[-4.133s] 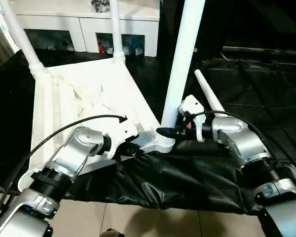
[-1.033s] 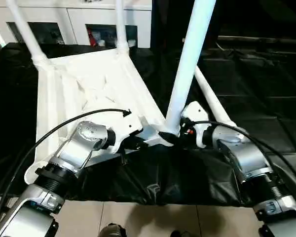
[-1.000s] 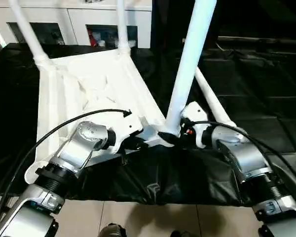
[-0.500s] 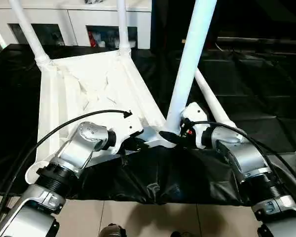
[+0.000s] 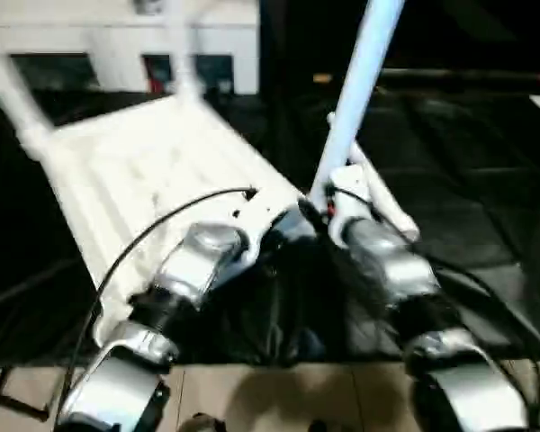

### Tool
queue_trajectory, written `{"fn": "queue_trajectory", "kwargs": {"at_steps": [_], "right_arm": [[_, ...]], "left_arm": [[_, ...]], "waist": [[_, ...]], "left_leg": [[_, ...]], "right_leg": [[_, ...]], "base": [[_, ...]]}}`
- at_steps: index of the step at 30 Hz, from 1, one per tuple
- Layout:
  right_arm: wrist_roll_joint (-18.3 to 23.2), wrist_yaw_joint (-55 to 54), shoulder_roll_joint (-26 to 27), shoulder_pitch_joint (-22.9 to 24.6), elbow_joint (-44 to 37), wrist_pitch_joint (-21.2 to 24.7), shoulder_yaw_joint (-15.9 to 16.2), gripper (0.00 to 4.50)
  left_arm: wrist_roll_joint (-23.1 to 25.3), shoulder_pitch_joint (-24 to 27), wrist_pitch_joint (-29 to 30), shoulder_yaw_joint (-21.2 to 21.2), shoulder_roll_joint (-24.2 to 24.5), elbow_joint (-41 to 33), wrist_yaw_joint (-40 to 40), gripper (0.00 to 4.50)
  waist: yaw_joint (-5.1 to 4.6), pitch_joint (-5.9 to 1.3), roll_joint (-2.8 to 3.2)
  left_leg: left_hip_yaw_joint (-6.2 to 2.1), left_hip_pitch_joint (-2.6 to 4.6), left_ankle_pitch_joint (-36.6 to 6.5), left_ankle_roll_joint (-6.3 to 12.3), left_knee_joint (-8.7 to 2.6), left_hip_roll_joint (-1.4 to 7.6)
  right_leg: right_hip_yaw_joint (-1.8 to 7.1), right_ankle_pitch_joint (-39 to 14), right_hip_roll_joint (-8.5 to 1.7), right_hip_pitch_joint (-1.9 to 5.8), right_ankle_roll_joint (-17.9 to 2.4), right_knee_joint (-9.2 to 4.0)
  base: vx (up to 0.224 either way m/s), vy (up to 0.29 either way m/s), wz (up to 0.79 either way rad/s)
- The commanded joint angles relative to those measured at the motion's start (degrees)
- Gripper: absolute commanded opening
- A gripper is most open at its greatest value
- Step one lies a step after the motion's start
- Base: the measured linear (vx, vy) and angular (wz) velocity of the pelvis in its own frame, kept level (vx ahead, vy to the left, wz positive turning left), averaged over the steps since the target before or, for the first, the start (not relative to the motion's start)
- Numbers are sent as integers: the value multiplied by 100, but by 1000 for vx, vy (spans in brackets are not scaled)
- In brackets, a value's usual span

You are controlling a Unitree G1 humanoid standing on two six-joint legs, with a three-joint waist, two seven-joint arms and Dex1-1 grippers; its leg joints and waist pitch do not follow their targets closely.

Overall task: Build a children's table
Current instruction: Insert table leg to table base

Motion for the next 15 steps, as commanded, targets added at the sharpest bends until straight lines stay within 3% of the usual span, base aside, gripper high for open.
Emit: {"fn": "queue_trajectory", "kwargs": {"at_steps": [1,3,4,10,15], "right_arm": [[92,160,325,-11,278,26,184,273],[189,303,369,-62,332,-3,106,328],[323,481,409,-153,423,27,-71,328],[141,861,-1,-186,471,-128,81,387],[85,1482,-381,1,156,-51,197,387]], "left_arm": [[-125,-241,-356,247,-110,-153,243,0],[-81,-223,-504,182,-87,-169,149,0],[-44,-185,-533,133,-38,-192,70,0],[-51,83,-630,-64,320,-493,-477,0],[-81,235,-699,-202,603,-671,-956,0]], "waist": [[25,-564,-78],[31,-563,-38],[23,-570,-68],[-14,-563,-45],[40,-560,-38]], "left_leg": [[-67,68,-1163,116,-347,165],[-68,78,-1082,179,-346,177],[-63,78,-1058,203,-346,179],[-65,86,-1121,230,-346,194],[-56,103,-1110,215,-346,211]], "right_leg": [[285,-1715,-417,319,-983,-429],[289,-1549,-410,310,-1031,-408],[288,-1470,-399,317,-1053,-394],[288,-1519,-414,317,-1136,-391],[302,-1483,-411,310,-1149,-378]], "base": [[0,0,0],[0,0,0],[0,0,0],[0,0,0],[0,0,0]]}}
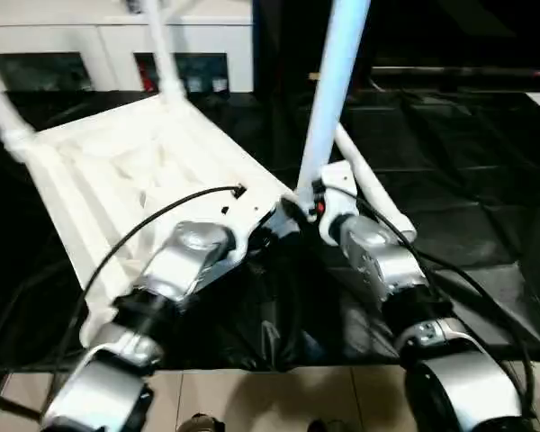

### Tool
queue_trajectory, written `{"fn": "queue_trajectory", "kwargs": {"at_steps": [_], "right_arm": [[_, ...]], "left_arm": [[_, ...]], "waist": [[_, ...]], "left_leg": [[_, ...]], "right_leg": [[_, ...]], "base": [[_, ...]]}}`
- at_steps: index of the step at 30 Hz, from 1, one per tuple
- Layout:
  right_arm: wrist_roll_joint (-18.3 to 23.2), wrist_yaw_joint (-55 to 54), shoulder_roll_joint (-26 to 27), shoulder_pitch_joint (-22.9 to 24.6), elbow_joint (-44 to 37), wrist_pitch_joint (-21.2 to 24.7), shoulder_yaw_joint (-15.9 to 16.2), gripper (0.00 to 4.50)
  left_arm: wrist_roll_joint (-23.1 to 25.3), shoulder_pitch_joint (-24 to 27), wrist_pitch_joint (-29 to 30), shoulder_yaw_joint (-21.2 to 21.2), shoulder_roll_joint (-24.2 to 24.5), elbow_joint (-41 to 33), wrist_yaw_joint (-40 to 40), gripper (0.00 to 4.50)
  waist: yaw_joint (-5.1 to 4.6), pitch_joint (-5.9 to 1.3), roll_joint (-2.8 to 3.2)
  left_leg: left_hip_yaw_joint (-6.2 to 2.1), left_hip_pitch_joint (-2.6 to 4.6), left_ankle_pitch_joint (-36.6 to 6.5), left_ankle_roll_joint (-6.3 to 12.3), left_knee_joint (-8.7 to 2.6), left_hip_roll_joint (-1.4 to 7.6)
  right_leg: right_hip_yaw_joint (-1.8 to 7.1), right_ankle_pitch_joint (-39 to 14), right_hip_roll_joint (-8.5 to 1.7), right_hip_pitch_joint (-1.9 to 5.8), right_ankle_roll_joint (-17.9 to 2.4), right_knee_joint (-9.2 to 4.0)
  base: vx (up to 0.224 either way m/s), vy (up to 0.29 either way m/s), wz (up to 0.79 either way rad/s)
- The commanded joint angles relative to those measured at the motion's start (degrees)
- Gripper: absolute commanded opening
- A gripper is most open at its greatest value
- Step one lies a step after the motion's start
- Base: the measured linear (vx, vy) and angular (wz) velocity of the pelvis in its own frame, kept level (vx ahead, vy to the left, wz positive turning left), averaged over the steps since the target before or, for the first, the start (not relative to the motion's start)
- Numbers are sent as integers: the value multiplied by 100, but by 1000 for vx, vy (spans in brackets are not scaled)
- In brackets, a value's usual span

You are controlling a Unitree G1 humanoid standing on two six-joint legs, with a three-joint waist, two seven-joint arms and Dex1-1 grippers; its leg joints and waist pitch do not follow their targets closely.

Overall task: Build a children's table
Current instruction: Insert table leg to table base

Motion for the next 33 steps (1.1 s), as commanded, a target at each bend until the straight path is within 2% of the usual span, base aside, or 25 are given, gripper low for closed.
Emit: {"fn": "queue_trajectory", "kwargs": {"at_steps": [1,3,4,6,9,11,13,16,21,26,33], "right_arm": [[-36,499,-226,155,-300,156,119,387],[-34,691,-334,229,-423,186,159,387],[14,906,-445,314,-588,251,200,387],[31,1063,-538,371,-696,294,247,387],[58,1312,-663,442,-815,298,321,362],[97,1496,-751,510,-955,351,356,362],[123,1639,-817,579,-1105,413,387,331],[154,1800,-895,655,-1264,461,407,312],[160,1904,-933,720,-1354,548,413,284],[182,1964,-950,757,-1395,634,439,280],[25,2287,-1120,778,-1273,944,676,279]], "left_arm": [[-131,19,-331,-73,120,-374,-391,0],[-151,44,-364,-103,196,-418,-518,0],[-167,67,-408,-147,279,-477,-680,0],[-176,77,-418,-174,333,-512,-785,0],[-184,100,-440,-215,419,-570,-965,0],[-192,119,-451,-244,485,-621,-1094,0],[-200,138,-457,-277,549,-667,-1209,0],[-213,169,-455,-311,630,-729,-1338,0],[-206,206,-439,-322,666,-794,-1432,0],[-220,247,-417,-373,726,-865,-1563,0],[-260,354,-452,-481,927,-1045,-1970,0]], "waist": [[19,-553,-33],[42,-556,-35],[58,-558,42],[45,-558,-5],[55,-558,1],[74,-558,13],[115,-566,14],[146,-559,12],[153,-559,14],[154,-562,7],[154,-555,13]], "left_leg": [[-45,127,-1133,220,-344,212],[-44,116,-1082,228,-344,214],[-58,123,-1094,193,-344,213],[-59,110,-1121,186,-351,209],[-50,119,-1152,188,-338,210],[-54,128,-1164,181,-342,220],[-59,125,-1117,184,-345,226],[-58,138,-1197,139,-352,228],[-60,138,-1238,97,-353,223],[-65,129,-1182,105,-351,222],[-65,137,-1227,103,-357,230]], "right_leg": [[305,-1485,-409,308,-1140,-378],[311,-1421,-408,314,-1138,-364],[307,-1409,-408,316,-1147,-350],[304,-1366,-399,327,-1156,-355],[309,-1405,-410,321,-1174,-366],[307,-1421,-407,311,-1175,-369],[309,-1334,-404,322,-1183,-353],[307,-1420,-406,312,-1165,-360],[306,-1467,-403,307,-1144,-366],[306,-1453,-405,311,-1130,-358],[306,-1451,-402,303,-1144,-356]], "base": [[0,0,0],[0,0,0],[0,0,0],[0,0,0],[0,0,0],[0,0,0],[0,0,0],[0,0,0],[0,0,0],[0,0,0],[0,0,0]]}}
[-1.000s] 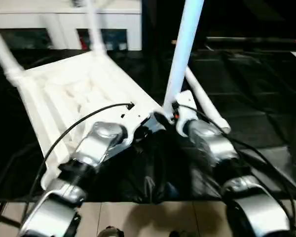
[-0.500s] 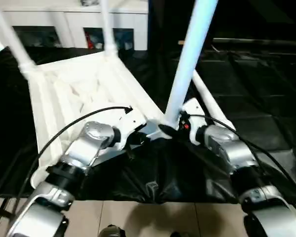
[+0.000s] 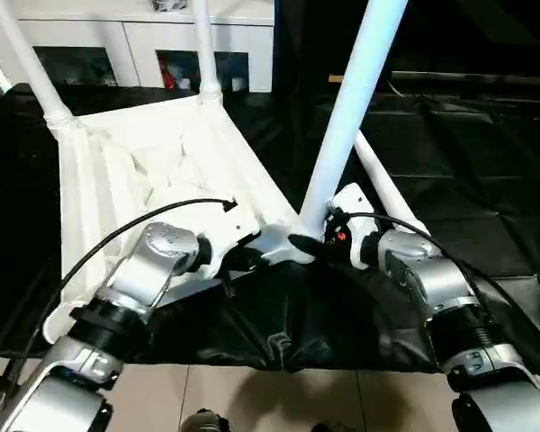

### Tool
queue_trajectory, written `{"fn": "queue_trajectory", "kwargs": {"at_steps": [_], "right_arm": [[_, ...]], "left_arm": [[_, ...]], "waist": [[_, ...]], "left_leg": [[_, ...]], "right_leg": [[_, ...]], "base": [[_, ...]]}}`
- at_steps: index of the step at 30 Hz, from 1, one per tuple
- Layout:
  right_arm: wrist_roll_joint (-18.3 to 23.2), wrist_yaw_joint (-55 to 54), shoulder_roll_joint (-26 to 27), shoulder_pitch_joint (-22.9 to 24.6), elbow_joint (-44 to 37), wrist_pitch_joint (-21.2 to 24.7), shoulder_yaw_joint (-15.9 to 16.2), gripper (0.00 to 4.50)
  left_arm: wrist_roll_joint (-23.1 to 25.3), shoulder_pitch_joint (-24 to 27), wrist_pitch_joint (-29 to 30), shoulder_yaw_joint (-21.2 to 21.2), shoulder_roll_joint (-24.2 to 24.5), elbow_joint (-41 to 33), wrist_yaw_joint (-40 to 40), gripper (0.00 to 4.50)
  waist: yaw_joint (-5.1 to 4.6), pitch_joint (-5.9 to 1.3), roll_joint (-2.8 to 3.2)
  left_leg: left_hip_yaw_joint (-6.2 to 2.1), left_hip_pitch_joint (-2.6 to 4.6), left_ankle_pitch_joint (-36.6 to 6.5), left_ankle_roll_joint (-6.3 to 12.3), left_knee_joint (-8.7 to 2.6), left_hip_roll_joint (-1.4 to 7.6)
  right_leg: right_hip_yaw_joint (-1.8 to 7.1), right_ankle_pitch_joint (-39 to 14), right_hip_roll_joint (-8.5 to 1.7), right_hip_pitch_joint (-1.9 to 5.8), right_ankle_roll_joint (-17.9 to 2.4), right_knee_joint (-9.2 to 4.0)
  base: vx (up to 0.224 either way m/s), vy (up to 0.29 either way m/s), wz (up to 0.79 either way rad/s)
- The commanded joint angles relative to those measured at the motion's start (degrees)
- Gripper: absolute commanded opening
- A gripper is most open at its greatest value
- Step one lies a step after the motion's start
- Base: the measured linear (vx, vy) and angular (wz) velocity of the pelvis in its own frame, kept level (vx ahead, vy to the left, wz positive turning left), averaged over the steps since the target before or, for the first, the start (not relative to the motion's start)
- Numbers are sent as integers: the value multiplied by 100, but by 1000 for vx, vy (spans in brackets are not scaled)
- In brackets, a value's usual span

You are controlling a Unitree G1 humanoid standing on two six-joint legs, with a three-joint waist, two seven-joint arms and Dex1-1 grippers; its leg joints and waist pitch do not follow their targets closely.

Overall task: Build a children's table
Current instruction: Insert table leg to table base

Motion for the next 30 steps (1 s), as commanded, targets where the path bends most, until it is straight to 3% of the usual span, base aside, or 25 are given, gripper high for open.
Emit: {"fn": "queue_trajectory", "kwargs": {"at_steps": [1,13,22,26,29,30], "right_arm": [[-137,-18,-134,68,127,191,44,279],[-283,543,-461,69,526,286,341,278],[-357,612,-486,-29,1054,-85,348,278],[-365,-158,-164,-119,1336,-265,132,278],[-359,-1263,350,-368,1882,-311,-109,277],[-338,-1601,529,-461,2054,-298,-176,277]], "left_arm": [[-152,-20,-189,-154,-30,-359,-402,0],[-137,7,-228,-241,97,-407,-591,0],[-140,-2,-256,-308,222,-384,-818,0],[-40,-118,-68,-155,9,-175,-314,0],[70,-320,343,119,-499,73,679,0],[75,-379,547,217,-685,120,991,0]], "waist": [[-34,-530,38],[-36,-499,13],[-60,-481,6],[-88,-462,12],[-159,-421,22],[-226,-405,10]], "left_leg": [[-67,150,-1311,72,-379,228],[-83,169,-1605,10,-395,233],[-97,183,-1815,-46,-415,237],[-100,177,-1906,-79,-418,225],[-134,245,-2339,-217,-405,191],[-147,232,-2424,-248,-406,189]], "right_leg": [[305,-1529,-397,290,-1130,-369],[304,-1868,-408,278,-1040,-415],[299,-1921,-398,265,-1083,-418],[297,-2103,-409,261,-1056,-439],[242,-2914,-420,215,-846,-536],[222,-3105,-421,209,-769,-568]], "base": [[0,0,0],[0,0,0],[0,0,0],[0,0,0],[-17,2,-1],[-50,6,-4]]}}
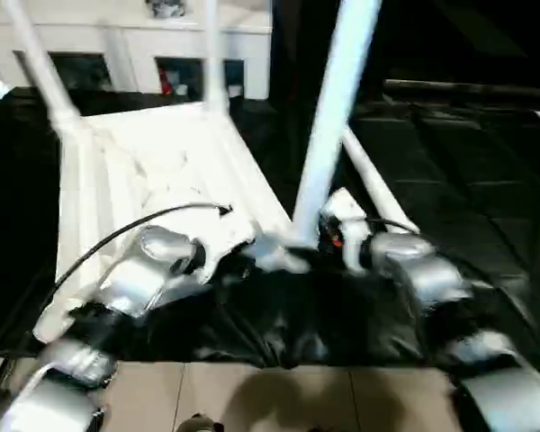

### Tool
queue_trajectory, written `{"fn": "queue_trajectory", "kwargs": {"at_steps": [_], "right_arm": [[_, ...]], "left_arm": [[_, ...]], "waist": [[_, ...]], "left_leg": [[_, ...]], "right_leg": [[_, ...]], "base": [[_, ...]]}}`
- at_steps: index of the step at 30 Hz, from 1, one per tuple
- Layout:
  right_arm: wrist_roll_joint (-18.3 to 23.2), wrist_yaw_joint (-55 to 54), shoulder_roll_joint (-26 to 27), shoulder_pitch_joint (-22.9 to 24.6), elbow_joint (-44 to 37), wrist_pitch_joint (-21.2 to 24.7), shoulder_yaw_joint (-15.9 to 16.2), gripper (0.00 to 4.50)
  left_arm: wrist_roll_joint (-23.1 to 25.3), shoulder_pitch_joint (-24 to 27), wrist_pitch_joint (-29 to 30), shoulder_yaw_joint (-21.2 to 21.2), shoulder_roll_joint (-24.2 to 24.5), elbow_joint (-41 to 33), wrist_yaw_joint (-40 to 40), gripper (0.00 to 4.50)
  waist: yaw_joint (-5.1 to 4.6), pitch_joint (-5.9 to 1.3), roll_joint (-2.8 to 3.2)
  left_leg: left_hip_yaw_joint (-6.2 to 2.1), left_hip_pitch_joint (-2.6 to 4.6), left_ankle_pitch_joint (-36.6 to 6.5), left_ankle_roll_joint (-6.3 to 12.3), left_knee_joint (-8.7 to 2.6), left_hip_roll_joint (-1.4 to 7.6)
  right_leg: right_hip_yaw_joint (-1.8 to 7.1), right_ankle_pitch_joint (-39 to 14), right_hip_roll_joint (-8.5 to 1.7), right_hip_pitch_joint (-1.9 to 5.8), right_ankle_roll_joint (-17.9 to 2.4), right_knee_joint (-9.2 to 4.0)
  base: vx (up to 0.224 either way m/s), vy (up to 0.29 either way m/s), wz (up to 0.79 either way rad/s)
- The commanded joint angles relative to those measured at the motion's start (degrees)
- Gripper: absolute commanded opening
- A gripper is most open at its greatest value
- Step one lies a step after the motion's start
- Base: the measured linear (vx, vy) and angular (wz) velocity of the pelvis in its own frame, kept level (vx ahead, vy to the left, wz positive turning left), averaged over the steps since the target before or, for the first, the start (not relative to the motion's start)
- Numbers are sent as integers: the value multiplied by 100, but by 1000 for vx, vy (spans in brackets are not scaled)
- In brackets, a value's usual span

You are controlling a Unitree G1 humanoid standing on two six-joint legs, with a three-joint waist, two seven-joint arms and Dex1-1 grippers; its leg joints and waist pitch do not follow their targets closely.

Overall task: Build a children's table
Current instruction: Insert table leg to table base

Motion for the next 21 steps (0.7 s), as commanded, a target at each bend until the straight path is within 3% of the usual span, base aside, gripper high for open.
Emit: {"fn": "queue_trajectory", "kwargs": {"at_steps": [1,3,5,6,7,8,10,12,13,14,16,21], "right_arm": [[-223,-1026,212,21,772,257,-112,277],[-144,-1650,587,-206,1106,237,-248,277],[-33,-2023,892,-398,1351,192,-380,277],[49,-2292,1140,-561,1550,153,-490,277],[57,-2324,1174,-583,1575,148,-502,277],[72,-2388,1241,-627,1624,138,-524,277],[125,-2605,1429,-794,1835,79,-662,277],[184,-2647,1471,-833,1894,68,-758,277],[203,-2669,1500,-870,1964,48,-823,277],[182,-2664,1505,-887,2004,32,-832,277],[178,-2650,1524,-936,2125,-2,-945,277],[98,-2498,1496,-992,2255,-49,-966,277]], "left_arm": [[-107,-281,335,187,-412,-180,530,0],[-90,-383,638,351,-822,-91,1129,0],[-96,-437,720,424,-1139,-11,1470,0],[-84,-459,749,454,-1378,43,1711,0],[-77,-461,748,451,-1405,51,1741,0],[-63,-463,746,447,-1459,67,1801,0],[12,-484,716,456,-1544,129,1990,0],[29,-481,722,469,-1534,132,2008,0],[43,-468,749,485,-1507,108,2006,0],[46,-457,767,491,-1485,85,1998,0],[78,-448,777,498,-1434,63,2007,0],[71,-410,632,404,-1352,42,1901,0]], "waist": [[-71,-356,98],[-128,-348,74],[-222,-346,94],[-251,-353,112],[-294,-356,77],[-300,-365,82],[-334,-335,94],[-381,-308,109],[-391,-302,102],[-378,-306,132],[-384,-306,106],[-390,-295,127]], "left_leg": [[-160,205,-2584,-264,-415,192],[-200,192,-2750,-258,-411,165],[-226,196,-2951,-254,-405,173],[-240,198,-3061,-217,-413,174],[-266,147,-3121,-188,-431,185],[-274,147,-3177,-183,-439,198],[-268,284,-3452,-161,-412,186],[-296,276,-3671,-175,-430,201],[-316,239,-3723,-189,-456,214],[-333,261,-3892,-235,-486,240],[-316,306,-3930,-257,-456,203],[-319,314,-3842,-229,-422,180]], "right_leg": [[192,-3286,-418,157,-698,-603],[108,-3519,-412,180,-534,-660],[39,-3571,-404,177,-443,-693],[-20,-3514,-401,205,-361,-728],[-100,-3422,-415,262,-292,-731],[-109,-3407,-427,270,-261,-736],[-139,-3423,-439,157,-303,-808],[-232,-3515,-431,210,-200,-827],[-241,-3530,-430,241,-156,-804],[-225,-3487,-430,238,-148,-777],[-212,-3576,-457,184,-193,-802],[-271,-3800,-461,171,-90,-866]], "base": [[0,0,0],[0,0,0],[0,0,0],[0,0,0],[0,0,0],[0,0,0],[0,0,0],[0,0,0],[0,0,0],[0,0,0],[0,0,0],[0,0,0]]}}
